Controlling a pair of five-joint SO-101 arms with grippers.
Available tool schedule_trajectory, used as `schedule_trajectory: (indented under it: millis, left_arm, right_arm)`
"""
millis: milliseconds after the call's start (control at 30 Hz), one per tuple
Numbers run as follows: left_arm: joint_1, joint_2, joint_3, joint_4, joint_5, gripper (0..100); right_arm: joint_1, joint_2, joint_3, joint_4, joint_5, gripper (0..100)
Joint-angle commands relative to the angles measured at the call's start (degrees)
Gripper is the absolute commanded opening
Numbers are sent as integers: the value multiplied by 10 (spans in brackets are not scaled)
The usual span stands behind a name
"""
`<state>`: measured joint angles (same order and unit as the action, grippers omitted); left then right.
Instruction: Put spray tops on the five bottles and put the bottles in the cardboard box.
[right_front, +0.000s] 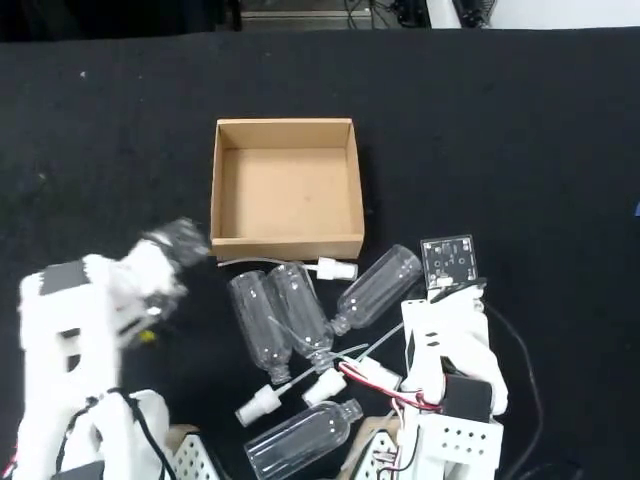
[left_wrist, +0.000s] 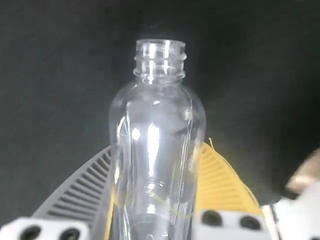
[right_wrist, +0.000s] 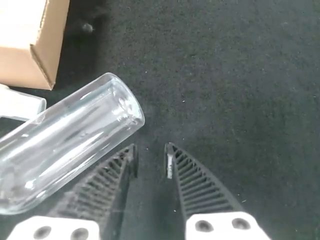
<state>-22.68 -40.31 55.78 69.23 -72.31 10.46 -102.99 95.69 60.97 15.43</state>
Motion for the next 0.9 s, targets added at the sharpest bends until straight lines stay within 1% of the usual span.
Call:
schedule_trajectory:
  millis: [0,67,167,267,333,400,467,600,667,767,867]
  left_arm:
    - [-162,4,-47,-73,4,113]
    - [-210,25,-51,-105,41,113]
    - [-258,96,-73,-115,79,113]
    - [-295,207,-138,-112,106,125]
    - [-318,287,-193,-106,119,169]
    - [-335,360,-258,-69,112,233]
    - [-349,411,-333,-12,93,280]
    - [-352,484,-468,98,73,288]
    - [-349,505,-524,135,73,288]
    - [-335,531,-580,157,73,288]
    - [-325,548,-593,156,70,288]
  right_arm:
    - [-6,-56,-3,4,-1,89]
    - [-8,-56,-3,4,-1,89]
    - [-9,-56,-3,4,-1,89]
    - [-9,-56,-3,4,-1,89]
    - [-9,-56,-2,4,-1,89]
    - [-9,-56,-2,4,-1,89]
    - [-9,-56,-2,4,-1,89]
    - [-9,-56,-2,4,-1,89]
    - [-9,-56,-2,4,-1,89]
    - [-9,-56,-2,4,-1,89]
    - [-8,-56,-2,4,-1,89]
